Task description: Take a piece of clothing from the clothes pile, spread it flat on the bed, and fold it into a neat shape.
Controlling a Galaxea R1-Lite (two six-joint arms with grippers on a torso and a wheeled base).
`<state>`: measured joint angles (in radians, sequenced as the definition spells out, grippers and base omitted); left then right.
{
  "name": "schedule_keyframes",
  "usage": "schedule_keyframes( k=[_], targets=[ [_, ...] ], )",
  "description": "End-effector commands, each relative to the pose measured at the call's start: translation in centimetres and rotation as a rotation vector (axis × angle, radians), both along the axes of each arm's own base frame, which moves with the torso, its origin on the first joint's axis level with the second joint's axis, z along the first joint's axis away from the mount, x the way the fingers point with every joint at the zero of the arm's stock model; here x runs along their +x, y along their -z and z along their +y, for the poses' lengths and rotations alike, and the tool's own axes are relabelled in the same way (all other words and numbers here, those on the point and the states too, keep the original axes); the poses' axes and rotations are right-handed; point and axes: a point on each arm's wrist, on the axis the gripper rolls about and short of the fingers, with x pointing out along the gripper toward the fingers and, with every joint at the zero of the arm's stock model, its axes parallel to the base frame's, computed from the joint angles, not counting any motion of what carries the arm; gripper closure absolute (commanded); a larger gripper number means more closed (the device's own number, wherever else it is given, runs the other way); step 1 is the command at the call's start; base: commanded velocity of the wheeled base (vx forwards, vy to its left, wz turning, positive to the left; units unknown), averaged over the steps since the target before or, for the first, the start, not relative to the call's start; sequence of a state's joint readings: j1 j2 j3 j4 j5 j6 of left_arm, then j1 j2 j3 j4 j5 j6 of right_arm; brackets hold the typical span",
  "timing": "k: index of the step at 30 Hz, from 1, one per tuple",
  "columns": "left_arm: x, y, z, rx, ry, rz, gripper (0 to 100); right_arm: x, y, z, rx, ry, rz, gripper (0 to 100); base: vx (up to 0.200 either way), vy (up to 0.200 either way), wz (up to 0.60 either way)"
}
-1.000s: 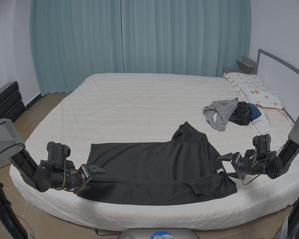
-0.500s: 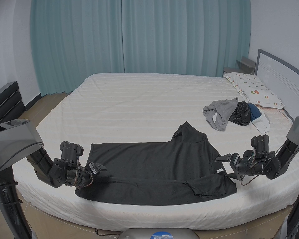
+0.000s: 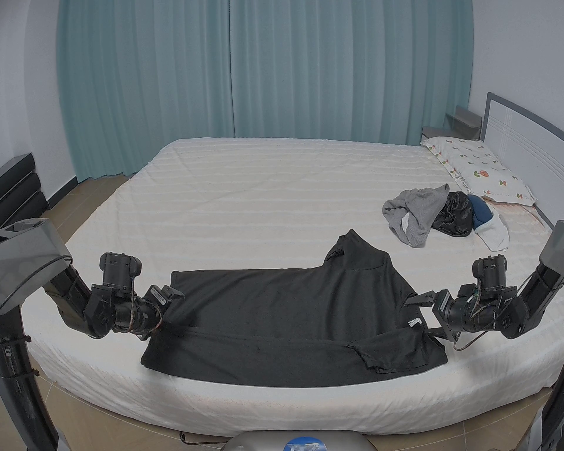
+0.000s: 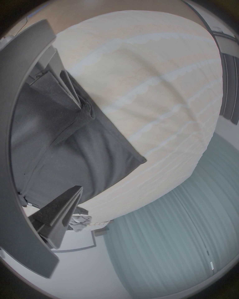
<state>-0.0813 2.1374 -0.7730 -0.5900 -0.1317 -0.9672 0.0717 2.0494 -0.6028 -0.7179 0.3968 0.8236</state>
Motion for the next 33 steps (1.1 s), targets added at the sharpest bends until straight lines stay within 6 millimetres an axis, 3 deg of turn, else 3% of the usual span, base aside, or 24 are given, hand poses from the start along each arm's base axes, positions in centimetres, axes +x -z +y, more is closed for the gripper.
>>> schedule_keyframes(
  k=[1, 12, 20, 30, 31, 33],
  targets=[
    [0.6, -0.1, 1.1, -0.013, -0.041, -0.012, 0, 0.0, 0.2, 0.0, 0.0, -0.001, 0.005, 0, 0.0, 0.0, 0.0],
    [0.0, -1.3, 2.6, -0.03, -0.083, -0.032, 0, 0.1, 0.1, -0.2, -0.003, 0.01, -0.002, 0, 0.0, 0.0, 0.0],
    [-0.4, 0.4, 1.9, 0.07, 0.051, -0.004, 0, 0.1, 0.2, -0.1, -0.008, 0.003, -0.001, 0, 0.0, 0.0, 0.0],
    [-0.2, 1.2, 1.1, 0.086, 0.09, -0.002, 0, 0.1, 0.2, -0.2, -0.013, 0.004, -0.003, 0, 0.0, 0.0, 0.0],
    [-0.2, 1.3, 1.1, 0.087, 0.091, -0.004, 100, 0.1, 0.1, -0.2, -0.014, 0.003, -0.005, 0, 0.0, 0.0, 0.0],
    [-0.1, 1.5, 1.1, 0.088, 0.09, -0.004, 100, 0.2, 0.1, -0.3, -0.023, 0.001, -0.012, 0, 0.0, 0.0, 0.0]
  ],
)
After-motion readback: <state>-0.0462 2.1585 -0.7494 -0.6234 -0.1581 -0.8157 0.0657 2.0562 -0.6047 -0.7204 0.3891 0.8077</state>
